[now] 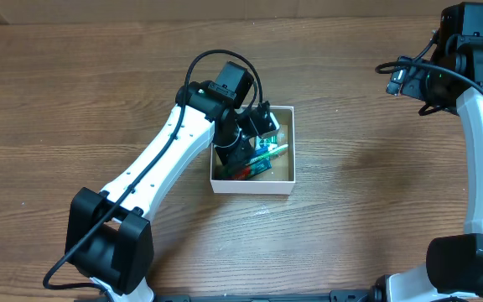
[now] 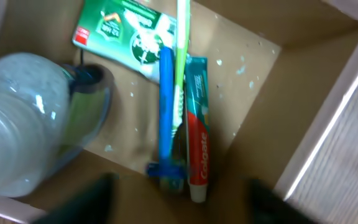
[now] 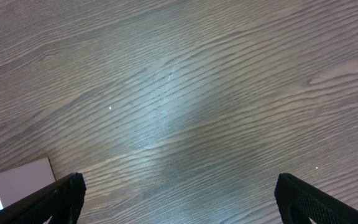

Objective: Pack container

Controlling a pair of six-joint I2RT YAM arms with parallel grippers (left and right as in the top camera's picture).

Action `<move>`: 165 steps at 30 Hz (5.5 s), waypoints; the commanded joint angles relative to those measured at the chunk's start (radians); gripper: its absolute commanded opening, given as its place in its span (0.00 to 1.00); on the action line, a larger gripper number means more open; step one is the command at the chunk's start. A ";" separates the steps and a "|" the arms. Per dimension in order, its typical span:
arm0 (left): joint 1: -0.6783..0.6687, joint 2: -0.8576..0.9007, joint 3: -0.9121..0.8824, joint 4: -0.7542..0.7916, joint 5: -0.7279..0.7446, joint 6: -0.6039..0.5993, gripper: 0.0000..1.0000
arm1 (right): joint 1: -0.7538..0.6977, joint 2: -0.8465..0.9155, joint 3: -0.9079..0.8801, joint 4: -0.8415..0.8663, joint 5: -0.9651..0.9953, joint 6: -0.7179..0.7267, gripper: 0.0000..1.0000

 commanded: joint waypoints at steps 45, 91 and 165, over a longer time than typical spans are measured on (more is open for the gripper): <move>-0.001 -0.800 0.190 -0.621 -0.022 -0.616 1.00 | -0.005 -0.019 0.023 0.005 0.007 -0.001 1.00; 0.504 -1.765 -1.276 1.067 0.125 -0.489 1.00 | -0.005 -0.019 0.023 0.005 0.007 -0.001 1.00; 0.550 -1.833 -1.540 1.017 0.082 -0.482 1.00 | -0.001 -0.472 -0.102 0.005 0.007 -0.001 1.00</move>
